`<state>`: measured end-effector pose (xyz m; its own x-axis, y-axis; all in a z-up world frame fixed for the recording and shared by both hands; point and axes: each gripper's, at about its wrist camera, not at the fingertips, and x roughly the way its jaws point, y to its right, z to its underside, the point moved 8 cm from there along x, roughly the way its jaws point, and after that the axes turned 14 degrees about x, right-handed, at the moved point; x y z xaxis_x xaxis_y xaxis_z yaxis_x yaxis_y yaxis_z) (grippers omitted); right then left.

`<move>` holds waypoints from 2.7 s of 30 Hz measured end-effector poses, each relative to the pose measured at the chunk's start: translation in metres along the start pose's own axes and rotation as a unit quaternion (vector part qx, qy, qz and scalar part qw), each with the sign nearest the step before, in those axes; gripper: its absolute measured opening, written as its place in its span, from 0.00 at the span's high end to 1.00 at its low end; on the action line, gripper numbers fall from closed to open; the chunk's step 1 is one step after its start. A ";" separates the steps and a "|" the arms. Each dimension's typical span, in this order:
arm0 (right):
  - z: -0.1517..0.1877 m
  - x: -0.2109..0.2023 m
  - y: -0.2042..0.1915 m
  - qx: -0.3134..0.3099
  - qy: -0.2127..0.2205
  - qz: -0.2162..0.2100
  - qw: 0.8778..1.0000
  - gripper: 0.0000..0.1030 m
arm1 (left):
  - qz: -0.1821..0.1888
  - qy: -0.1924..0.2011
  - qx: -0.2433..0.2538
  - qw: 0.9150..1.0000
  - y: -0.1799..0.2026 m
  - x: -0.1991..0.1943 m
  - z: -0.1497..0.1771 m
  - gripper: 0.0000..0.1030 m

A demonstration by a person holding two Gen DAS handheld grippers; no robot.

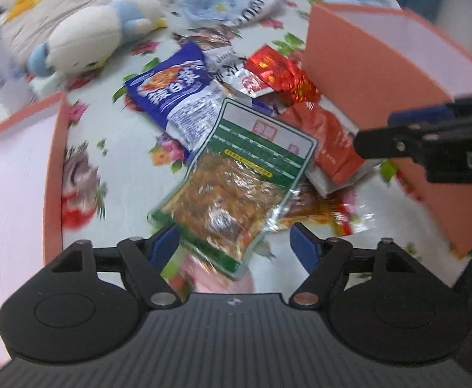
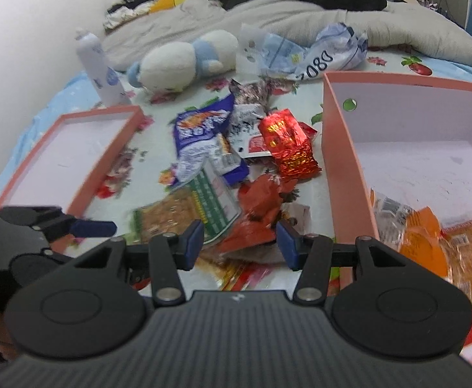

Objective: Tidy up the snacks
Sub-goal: 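Grasp the green-labelled snack pack with the left gripper while the right grasps a red bag, then lower the green pack and red bag into the pink box and release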

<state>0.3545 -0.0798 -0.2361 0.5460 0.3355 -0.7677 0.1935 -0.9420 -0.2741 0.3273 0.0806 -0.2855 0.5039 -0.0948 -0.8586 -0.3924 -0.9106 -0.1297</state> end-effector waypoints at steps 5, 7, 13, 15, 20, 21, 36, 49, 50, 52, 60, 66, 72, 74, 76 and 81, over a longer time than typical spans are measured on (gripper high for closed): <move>-0.003 0.029 0.004 -0.011 -0.023 0.017 1.000 0.49 | 0.000 -0.012 0.050 0.999 -0.009 0.030 -0.008 0.15; -0.003 0.036 0.006 -0.014 -0.031 0.021 0.999 0.49 | 0.001 -0.015 0.063 0.998 -0.012 0.039 -0.009 0.13; 0.002 0.056 0.007 -0.015 -0.052 0.017 0.998 0.50 | 0.052 0.015 0.031 0.998 -0.024 0.055 -0.009 0.06; 0.003 0.060 0.006 -0.019 -0.054 0.016 0.998 0.50 | 0.061 0.024 0.021 0.998 -0.025 0.056 -0.007 0.05; 0.003 0.064 0.002 -0.038 -0.052 0.019 0.998 0.50 | 0.053 0.030 0.020 0.998 -0.016 0.052 -0.005 0.11; 0.003 0.064 0.001 -0.045 -0.050 0.019 0.998 0.53 | 0.054 0.029 0.020 0.998 -0.013 0.051 -0.004 0.13; 0.007 0.031 0.005 -0.039 -0.020 0.027 0.999 0.60 | 0.038 0.011 -0.056 0.998 0.004 0.013 0.017 0.34; 0.021 -0.037 -0.009 -0.029 0.020 0.005 0.999 0.60 | 0.014 0.051 -0.185 0.981 0.004 -0.068 0.028 0.34; 0.022 -0.044 -0.010 -0.028 0.024 0.004 0.999 0.60 | 0.012 0.057 -0.189 0.980 0.005 -0.075 0.028 0.34; 0.026 -0.058 -0.011 -0.024 0.034 0.002 0.999 0.60 | 0.004 0.067 -0.195 0.979 0.008 -0.091 0.029 0.34; 0.047 -0.116 -0.011 -0.006 0.065 -0.012 0.998 0.60 | -0.006 0.100 -0.219 0.971 0.031 -0.150 0.034 0.34; 0.056 -0.152 -0.007 0.005 0.090 -0.018 0.996 0.60 | -0.006 0.125 -0.219 0.968 0.054 -0.184 0.032 0.34; 0.062 -0.181 0.003 0.011 0.113 -0.016 0.993 0.60 | 0.003 0.147 -0.214 0.966 0.080 -0.208 0.024 0.34; 0.065 -0.190 0.009 0.015 0.120 -0.014 0.993 0.60 | 0.011 0.151 -0.212 0.965 0.089 -0.213 0.022 0.34; 0.068 -0.200 0.016 0.021 0.127 -0.010 0.992 0.60 | 0.016 0.156 -0.206 0.966 0.099 -0.218 0.019 0.34; 0.079 -0.221 0.034 0.037 0.140 0.004 0.989 0.60 | 0.035 0.169 -0.191 0.966 0.126 -0.227 0.012 0.34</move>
<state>0.1755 -0.1857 -0.1216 0.7539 0.3055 -0.5816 0.1340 -0.9382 -0.3190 0.1539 -0.0082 -0.1126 0.7344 -0.2292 -0.6388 -0.1544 -0.9730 0.1716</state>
